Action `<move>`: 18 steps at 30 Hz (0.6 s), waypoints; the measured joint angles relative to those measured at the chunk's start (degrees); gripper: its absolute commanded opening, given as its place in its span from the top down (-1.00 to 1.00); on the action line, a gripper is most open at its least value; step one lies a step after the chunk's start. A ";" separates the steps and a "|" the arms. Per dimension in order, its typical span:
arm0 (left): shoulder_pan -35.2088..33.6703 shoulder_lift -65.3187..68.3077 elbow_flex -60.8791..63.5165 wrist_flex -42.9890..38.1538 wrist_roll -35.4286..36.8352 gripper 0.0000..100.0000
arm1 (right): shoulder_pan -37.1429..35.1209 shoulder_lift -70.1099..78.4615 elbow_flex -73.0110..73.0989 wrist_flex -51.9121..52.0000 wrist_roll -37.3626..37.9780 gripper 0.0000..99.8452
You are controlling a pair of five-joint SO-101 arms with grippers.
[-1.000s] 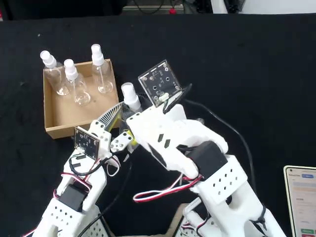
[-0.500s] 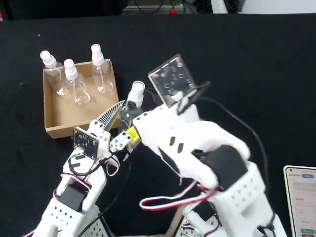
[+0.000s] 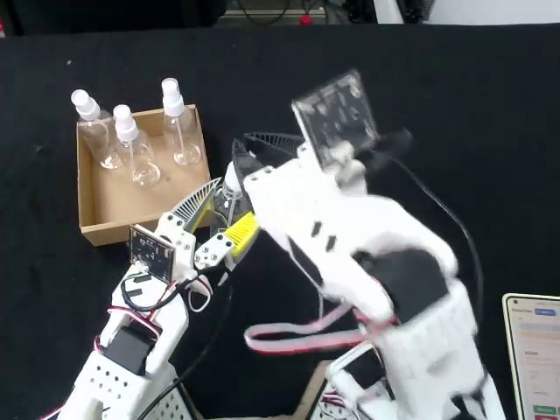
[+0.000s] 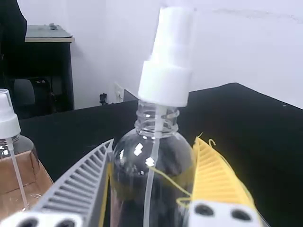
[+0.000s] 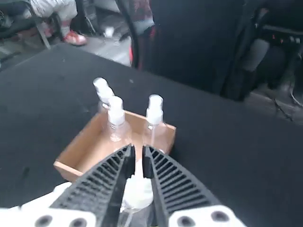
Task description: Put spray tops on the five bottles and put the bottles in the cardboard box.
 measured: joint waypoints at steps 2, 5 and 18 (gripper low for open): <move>0.00 0.00 0.00 0.00 0.00 0.67 | 0.53 2.29 0.00 -0.09 0.00 0.95; -0.09 0.09 0.00 0.00 0.00 0.67 | 0.44 3.43 0.00 0.09 0.00 0.95; -0.09 0.09 0.00 0.09 0.00 0.67 | -3.52 3.08 -1.14 5.98 0.00 0.95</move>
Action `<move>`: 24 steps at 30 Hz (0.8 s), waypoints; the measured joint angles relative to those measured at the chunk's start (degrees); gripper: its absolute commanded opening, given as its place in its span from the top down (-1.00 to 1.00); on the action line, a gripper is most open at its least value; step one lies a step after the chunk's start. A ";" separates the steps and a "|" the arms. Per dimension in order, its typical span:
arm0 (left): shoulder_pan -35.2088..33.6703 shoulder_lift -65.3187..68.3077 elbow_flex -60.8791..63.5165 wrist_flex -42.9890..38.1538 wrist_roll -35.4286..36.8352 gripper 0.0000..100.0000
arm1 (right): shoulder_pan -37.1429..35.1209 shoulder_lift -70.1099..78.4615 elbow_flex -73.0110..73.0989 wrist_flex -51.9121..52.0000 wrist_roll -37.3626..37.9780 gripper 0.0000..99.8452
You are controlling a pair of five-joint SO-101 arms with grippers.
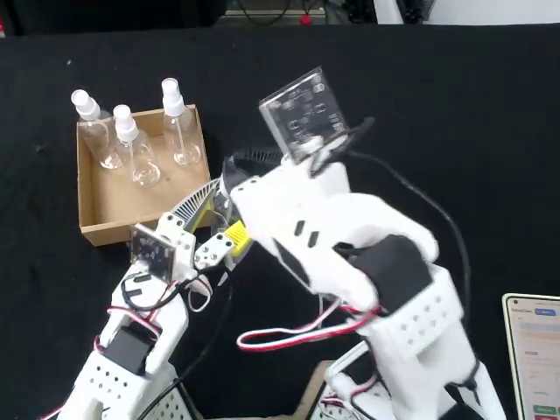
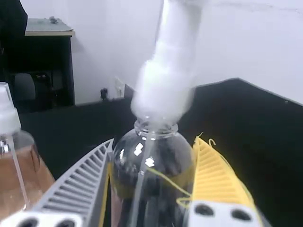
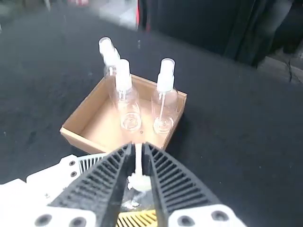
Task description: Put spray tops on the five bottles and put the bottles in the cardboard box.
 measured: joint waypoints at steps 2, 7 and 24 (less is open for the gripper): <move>0.00 0.09 0.00 0.00 0.00 0.67 | -0.09 0.44 0.00 0.18 0.00 0.94; 0.09 0.09 0.00 0.00 0.00 0.67 | -0.26 0.35 0.00 -1.05 0.00 0.94; 0.00 0.00 0.00 -0.09 0.00 0.68 | 2.20 -8.09 -11.16 5.54 0.09 0.75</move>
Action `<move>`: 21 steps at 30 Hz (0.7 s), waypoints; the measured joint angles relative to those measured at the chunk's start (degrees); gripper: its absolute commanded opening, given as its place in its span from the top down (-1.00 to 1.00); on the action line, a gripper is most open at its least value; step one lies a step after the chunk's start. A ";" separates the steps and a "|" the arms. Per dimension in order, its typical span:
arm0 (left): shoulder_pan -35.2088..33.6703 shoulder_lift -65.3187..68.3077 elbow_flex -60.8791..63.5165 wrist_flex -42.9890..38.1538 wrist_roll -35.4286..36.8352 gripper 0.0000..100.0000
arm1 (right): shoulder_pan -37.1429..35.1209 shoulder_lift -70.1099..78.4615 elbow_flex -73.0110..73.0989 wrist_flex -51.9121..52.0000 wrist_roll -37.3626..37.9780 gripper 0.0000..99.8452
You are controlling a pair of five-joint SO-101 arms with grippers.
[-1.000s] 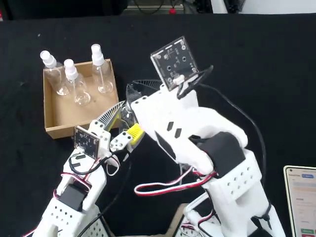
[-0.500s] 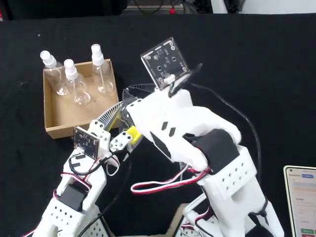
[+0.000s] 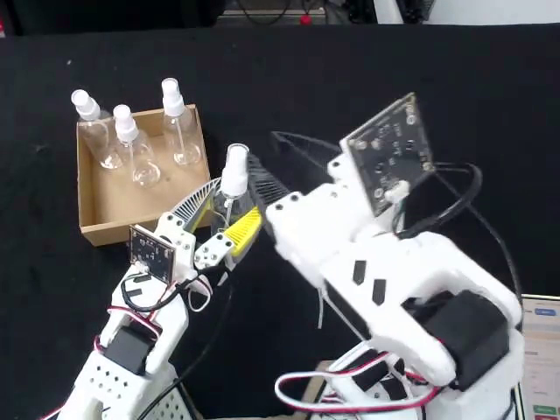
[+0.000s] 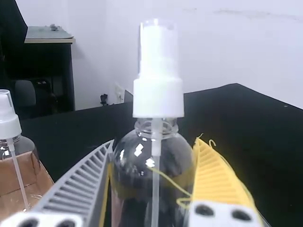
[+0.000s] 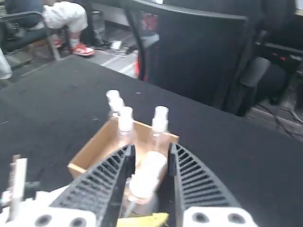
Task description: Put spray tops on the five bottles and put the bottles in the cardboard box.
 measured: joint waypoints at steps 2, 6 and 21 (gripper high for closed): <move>0.00 0.00 0.00 0.00 0.00 0.67 | 3.16 0.26 0.53 0.18 0.00 0.75; -4.13 0.00 0.00 0.00 0.00 0.67 | 12.57 -0.09 4.40 0.53 -0.09 0.75; -19.25 0.00 0.00 0.00 0.00 0.67 | 22.95 -0.09 27.25 -5.27 -0.09 0.75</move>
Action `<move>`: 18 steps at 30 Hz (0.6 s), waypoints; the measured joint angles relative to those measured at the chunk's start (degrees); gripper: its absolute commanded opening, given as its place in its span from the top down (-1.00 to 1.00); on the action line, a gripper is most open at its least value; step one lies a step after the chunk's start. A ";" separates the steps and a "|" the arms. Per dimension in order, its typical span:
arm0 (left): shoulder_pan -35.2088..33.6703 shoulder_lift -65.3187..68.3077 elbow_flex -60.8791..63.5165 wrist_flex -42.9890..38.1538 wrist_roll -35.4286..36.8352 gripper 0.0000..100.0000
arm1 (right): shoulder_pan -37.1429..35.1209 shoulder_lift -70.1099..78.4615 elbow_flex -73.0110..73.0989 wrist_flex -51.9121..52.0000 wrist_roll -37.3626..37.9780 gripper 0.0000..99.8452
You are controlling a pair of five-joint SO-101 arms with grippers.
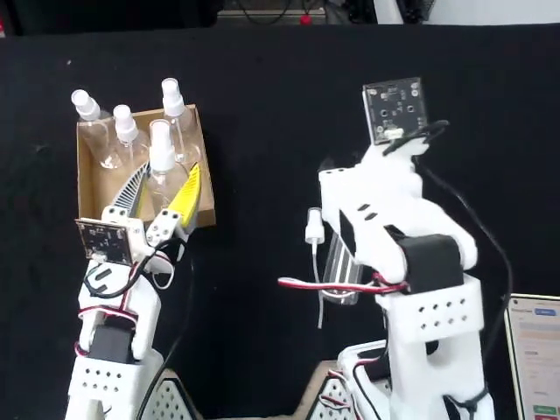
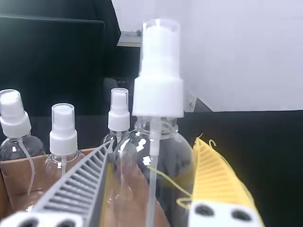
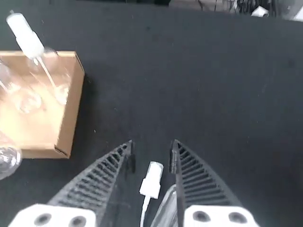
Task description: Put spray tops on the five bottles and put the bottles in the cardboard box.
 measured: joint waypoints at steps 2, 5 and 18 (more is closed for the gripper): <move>0.00 0.00 0.00 0.00 0.00 0.67 | 0.00 0.09 0.79 -0.26 0.00 0.75; 0.00 0.00 0.00 0.00 0.00 0.67 | 0.00 0.09 2.11 -0.44 0.00 0.75; -17.05 -0.09 -0.62 0.00 0.00 0.67 | -0.18 0.09 13.27 -8.62 0.00 0.75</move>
